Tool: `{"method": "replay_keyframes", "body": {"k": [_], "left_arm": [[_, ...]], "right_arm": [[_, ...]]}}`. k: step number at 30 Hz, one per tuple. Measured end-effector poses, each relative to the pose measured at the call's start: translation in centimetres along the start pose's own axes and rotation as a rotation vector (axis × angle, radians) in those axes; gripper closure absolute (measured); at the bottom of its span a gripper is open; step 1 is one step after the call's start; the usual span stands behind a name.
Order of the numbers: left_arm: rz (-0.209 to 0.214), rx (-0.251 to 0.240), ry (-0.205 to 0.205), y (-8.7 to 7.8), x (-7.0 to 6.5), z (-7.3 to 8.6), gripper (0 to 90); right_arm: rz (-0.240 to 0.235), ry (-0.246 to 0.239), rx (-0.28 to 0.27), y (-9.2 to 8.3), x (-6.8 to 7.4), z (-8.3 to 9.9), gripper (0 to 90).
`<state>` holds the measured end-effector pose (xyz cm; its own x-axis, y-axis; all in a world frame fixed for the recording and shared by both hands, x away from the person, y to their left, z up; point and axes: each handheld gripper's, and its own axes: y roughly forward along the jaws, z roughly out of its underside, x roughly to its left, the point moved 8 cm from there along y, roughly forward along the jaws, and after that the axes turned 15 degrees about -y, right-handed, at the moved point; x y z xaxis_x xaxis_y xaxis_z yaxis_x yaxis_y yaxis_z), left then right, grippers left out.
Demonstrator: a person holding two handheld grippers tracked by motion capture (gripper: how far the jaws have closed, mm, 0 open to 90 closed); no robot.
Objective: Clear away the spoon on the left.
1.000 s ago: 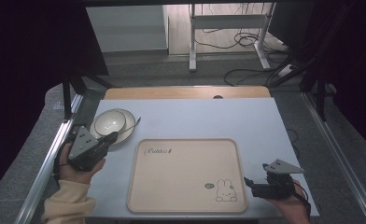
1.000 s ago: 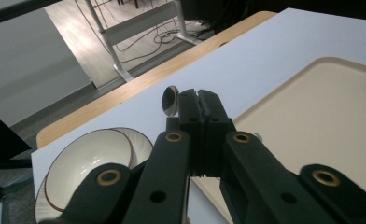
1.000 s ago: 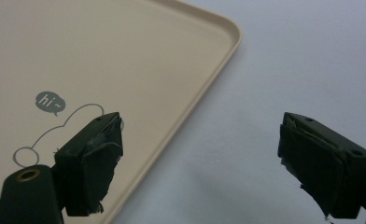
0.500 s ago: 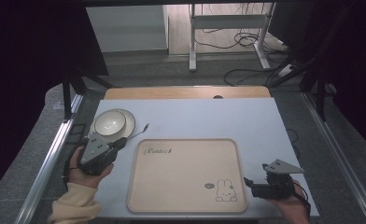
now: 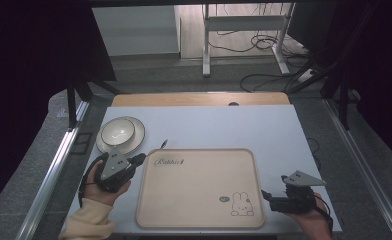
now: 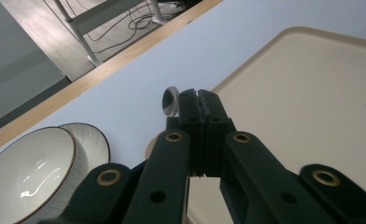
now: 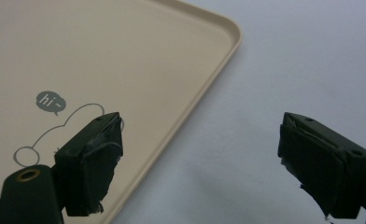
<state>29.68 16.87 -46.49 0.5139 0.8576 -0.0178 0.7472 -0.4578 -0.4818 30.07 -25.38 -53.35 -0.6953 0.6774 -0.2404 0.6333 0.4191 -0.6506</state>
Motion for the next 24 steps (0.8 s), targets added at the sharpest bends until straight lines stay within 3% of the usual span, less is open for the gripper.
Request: {"method": "replay_keyframes", "body": {"k": [6,14,24], "left_arm": [[0.011,0.028,0.005,0.6,-0.6,1.1,90.0],[0.032,0.040,0.030,1.1,-1.7,1.3,90.0],[0.030,0.050,0.042,1.3,-2.0,1.7,90.0]], "right_arm": [[-0.002,0.001,0.005,0.0,0.0,0.1,14.1],[0.000,-0.002,0.003,0.0,0.1,0.0,14.1],[0.001,-0.004,0.005,0.1,0.0,0.1,14.1]]}}
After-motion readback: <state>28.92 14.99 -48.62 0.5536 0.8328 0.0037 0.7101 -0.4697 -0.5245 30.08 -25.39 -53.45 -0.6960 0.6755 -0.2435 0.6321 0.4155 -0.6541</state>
